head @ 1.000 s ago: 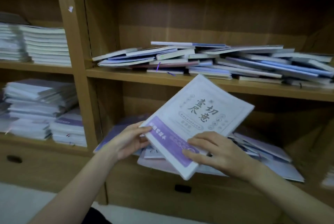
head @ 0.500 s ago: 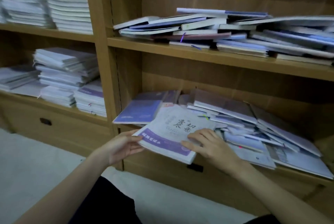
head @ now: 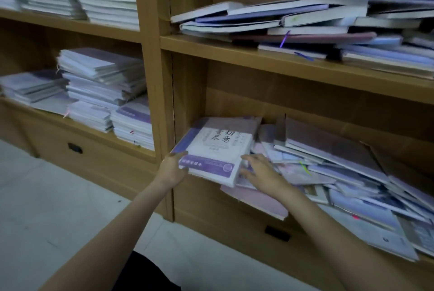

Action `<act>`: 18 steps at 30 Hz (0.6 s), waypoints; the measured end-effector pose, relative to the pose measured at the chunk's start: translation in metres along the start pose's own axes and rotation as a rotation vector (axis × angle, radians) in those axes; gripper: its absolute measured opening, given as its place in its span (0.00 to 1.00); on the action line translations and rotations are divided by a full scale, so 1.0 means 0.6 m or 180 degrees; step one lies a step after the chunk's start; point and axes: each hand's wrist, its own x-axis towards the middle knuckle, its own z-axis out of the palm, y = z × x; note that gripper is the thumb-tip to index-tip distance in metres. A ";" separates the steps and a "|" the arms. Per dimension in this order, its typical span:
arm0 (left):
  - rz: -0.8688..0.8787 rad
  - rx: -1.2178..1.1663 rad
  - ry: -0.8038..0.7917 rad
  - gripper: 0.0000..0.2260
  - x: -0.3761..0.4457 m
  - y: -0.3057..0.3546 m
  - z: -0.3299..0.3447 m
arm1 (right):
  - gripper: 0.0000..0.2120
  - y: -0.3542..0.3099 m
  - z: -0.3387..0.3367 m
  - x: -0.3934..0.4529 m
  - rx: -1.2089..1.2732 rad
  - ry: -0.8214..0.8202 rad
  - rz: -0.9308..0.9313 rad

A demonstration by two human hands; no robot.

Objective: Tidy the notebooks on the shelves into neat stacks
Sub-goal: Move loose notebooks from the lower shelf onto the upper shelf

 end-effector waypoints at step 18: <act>0.1040 0.1668 -0.1583 0.40 0.058 -0.017 0.041 | 0.25 0.020 0.070 0.038 0.1139 -0.0570 0.0006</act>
